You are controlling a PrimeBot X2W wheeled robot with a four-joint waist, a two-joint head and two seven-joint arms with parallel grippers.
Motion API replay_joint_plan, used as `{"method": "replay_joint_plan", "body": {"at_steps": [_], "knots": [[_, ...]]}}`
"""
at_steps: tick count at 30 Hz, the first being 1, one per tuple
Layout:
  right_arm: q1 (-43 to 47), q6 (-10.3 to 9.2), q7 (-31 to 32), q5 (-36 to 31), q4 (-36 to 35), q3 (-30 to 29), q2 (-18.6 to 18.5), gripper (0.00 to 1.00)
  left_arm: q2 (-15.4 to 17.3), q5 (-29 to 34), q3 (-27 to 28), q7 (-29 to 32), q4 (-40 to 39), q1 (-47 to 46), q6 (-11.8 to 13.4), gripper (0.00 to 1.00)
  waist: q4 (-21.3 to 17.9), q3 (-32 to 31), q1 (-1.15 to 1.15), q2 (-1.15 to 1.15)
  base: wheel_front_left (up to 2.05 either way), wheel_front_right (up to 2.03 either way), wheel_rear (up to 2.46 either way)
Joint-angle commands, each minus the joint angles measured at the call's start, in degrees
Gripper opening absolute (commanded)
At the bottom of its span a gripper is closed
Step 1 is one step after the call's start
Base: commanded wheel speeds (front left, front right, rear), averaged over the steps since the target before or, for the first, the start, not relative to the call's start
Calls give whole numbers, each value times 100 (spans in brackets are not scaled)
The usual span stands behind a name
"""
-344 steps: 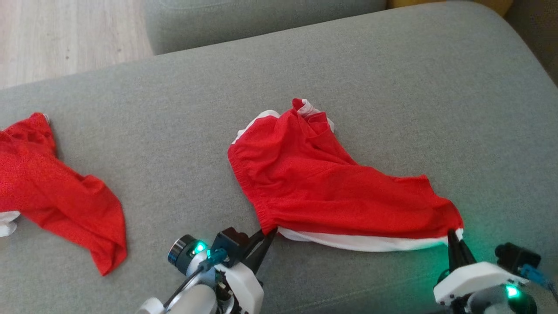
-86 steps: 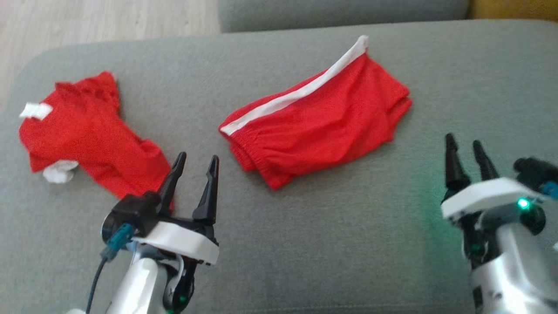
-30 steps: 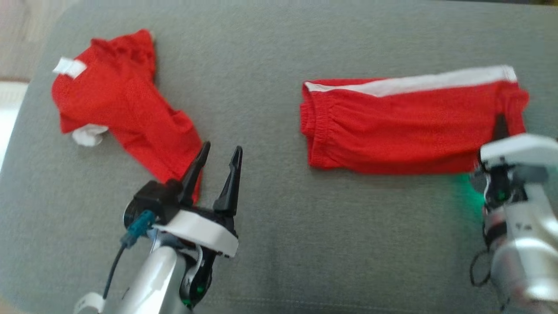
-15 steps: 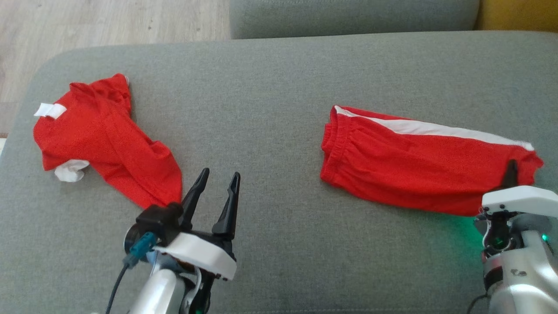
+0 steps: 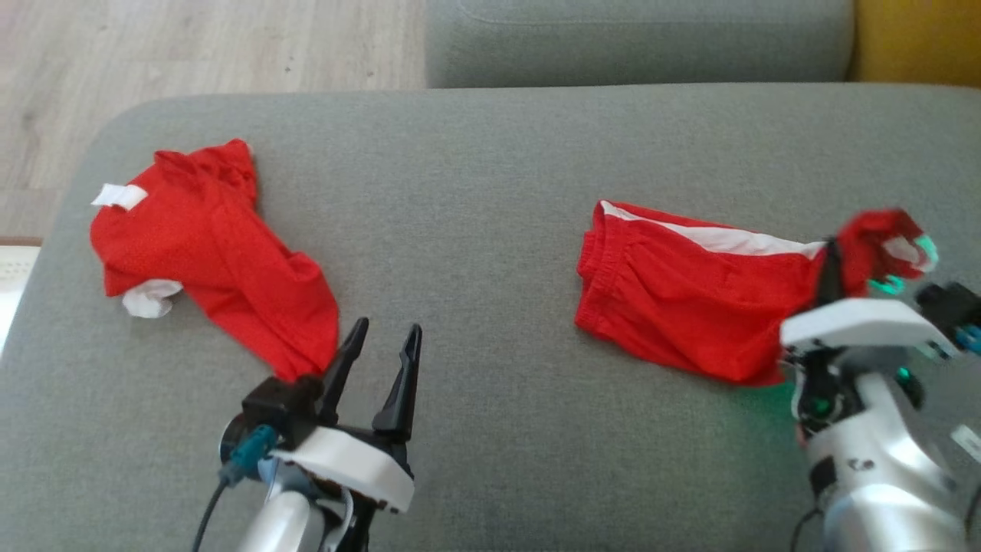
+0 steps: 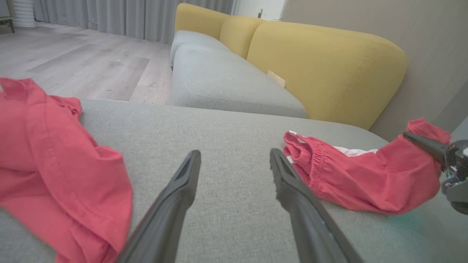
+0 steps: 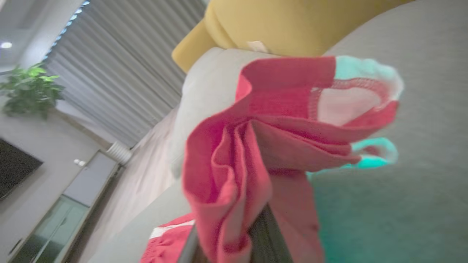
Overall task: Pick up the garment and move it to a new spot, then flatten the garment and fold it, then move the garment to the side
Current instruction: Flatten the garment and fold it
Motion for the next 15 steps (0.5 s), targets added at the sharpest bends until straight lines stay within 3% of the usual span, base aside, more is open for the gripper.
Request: {"method": "replay_joint_plan", "body": {"at_steps": [1,8,15], "knots": [[-312,-4,-97,121,-208,316,49,0,26,78,152,-45,-135,-108,-14,100,42,-28,0,0,0,0,0],[-379,-4,-230,863,-230,1481,50,0,26,63,125,-45,-106,-115,10,100,265,-85,0,0,0,0,0],[-448,-4,-270,1162,-15,2155,50,0,26,21,93,-45,-107,-124,40,100,506,-31,0,0,0,0,0]]}}
